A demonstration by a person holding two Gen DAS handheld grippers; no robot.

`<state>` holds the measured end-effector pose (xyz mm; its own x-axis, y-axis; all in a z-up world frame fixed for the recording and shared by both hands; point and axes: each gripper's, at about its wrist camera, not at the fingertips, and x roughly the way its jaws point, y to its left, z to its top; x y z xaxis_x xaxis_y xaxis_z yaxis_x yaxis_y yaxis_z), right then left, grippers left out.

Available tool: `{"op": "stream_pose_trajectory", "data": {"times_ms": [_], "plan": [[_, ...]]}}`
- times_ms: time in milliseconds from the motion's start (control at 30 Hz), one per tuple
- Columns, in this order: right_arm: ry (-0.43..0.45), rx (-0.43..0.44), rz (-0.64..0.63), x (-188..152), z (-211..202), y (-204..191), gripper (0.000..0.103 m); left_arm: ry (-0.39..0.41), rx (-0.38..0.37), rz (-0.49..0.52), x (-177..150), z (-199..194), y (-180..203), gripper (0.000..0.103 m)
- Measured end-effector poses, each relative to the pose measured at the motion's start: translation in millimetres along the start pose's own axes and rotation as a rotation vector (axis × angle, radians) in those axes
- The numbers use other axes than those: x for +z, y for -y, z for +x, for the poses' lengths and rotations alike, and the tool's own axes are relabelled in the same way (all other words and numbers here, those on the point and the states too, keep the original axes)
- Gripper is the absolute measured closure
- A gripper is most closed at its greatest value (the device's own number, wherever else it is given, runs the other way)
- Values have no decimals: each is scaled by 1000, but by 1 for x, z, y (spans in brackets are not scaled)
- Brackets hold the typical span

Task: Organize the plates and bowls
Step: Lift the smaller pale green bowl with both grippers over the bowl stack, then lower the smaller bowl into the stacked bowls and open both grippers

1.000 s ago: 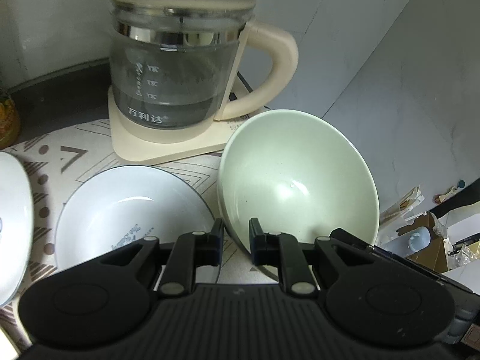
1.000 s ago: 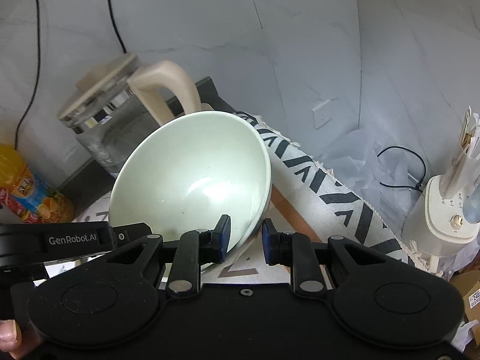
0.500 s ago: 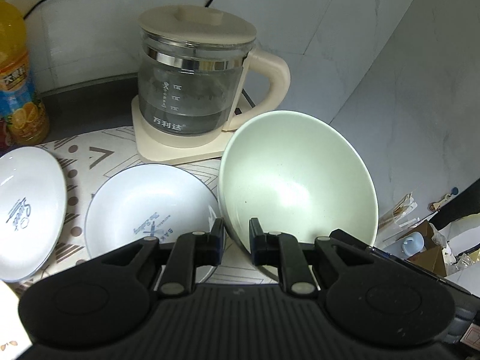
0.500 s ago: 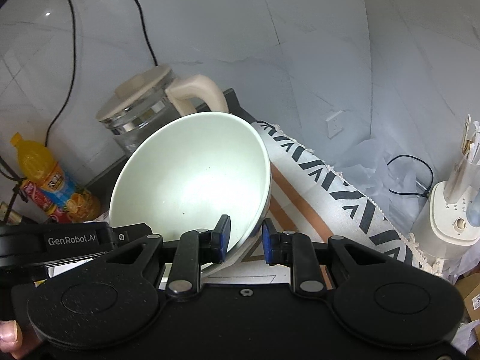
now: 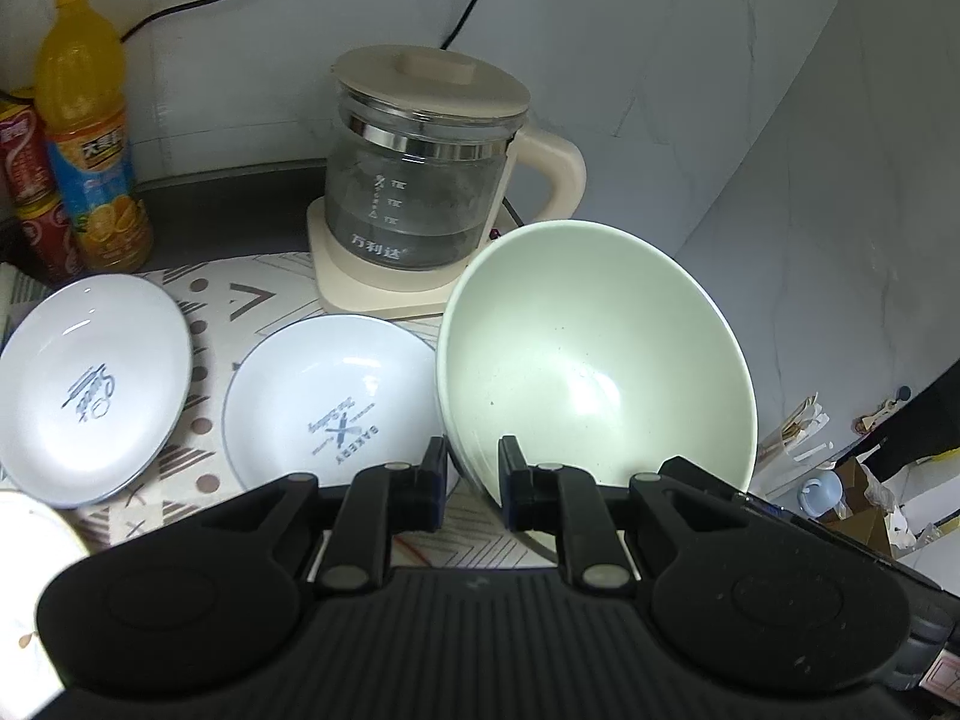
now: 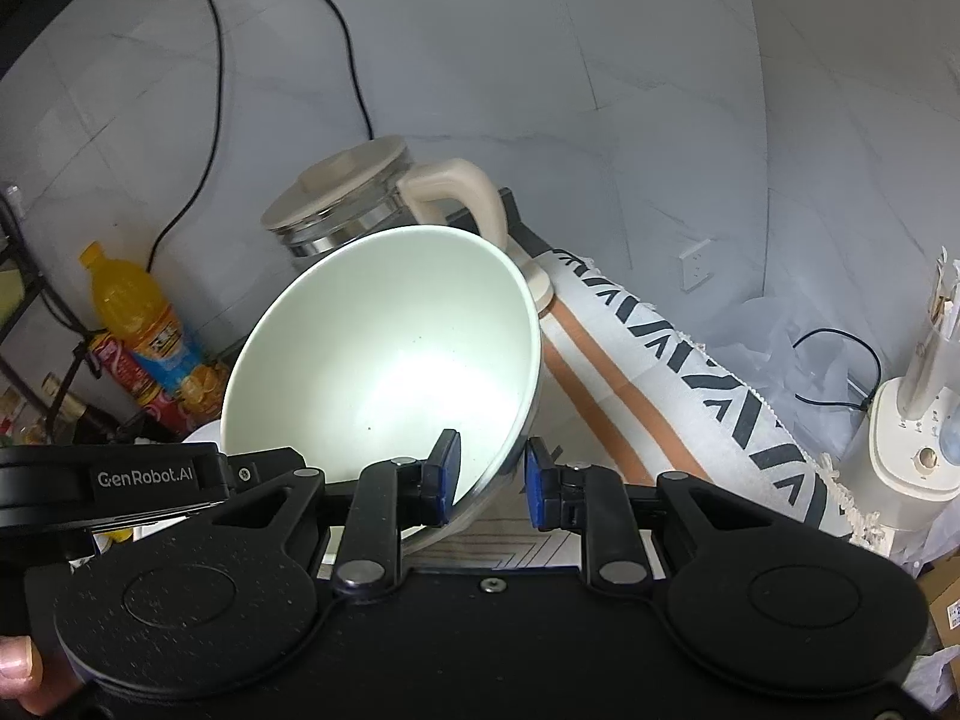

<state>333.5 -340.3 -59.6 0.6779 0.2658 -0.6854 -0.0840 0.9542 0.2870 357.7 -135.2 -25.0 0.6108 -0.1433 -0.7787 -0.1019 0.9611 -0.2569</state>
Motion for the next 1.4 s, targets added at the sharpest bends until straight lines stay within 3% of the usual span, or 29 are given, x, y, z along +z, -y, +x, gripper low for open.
{"op": "stream_pose_trajectory", "data": {"times_ms": [833,1400], "plan": [[-32,99,-166,-52,-31,-47,80,40,74,-121,-62,-65,-43,87],[-120,118,-206,-82,-17,-67,79,-11,146,-171,-90,-70,-70,87]]}}
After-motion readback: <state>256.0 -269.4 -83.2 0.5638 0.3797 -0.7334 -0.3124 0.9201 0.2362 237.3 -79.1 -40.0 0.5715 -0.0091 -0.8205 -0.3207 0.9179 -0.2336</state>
